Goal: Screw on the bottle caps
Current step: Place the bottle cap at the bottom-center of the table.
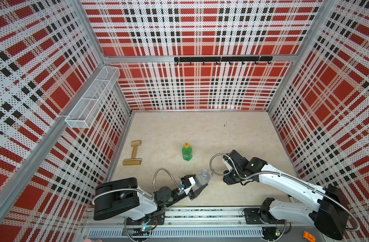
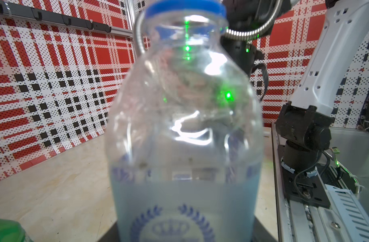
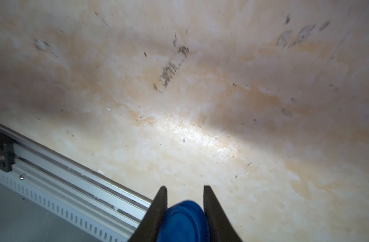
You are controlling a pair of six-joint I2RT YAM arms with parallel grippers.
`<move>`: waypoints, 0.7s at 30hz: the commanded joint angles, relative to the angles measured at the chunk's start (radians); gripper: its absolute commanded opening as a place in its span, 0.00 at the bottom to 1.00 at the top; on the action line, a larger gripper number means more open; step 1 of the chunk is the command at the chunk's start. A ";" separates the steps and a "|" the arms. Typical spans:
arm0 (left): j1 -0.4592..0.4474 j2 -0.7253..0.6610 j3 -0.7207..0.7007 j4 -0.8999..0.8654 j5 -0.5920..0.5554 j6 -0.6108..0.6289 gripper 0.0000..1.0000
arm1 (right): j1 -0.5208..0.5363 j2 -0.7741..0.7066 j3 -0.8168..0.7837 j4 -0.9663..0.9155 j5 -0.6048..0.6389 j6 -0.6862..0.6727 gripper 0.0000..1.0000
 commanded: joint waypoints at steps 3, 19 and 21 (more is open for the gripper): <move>0.011 -0.020 -0.013 0.022 -0.004 -0.002 0.58 | -0.004 0.089 -0.078 0.136 -0.036 0.035 0.31; 0.012 0.004 -0.007 0.022 -0.003 0.001 0.58 | -0.004 0.198 -0.100 0.168 0.014 0.036 0.40; 0.012 0.004 -0.006 0.022 -0.002 0.000 0.58 | -0.004 0.188 -0.093 0.155 0.014 0.041 0.40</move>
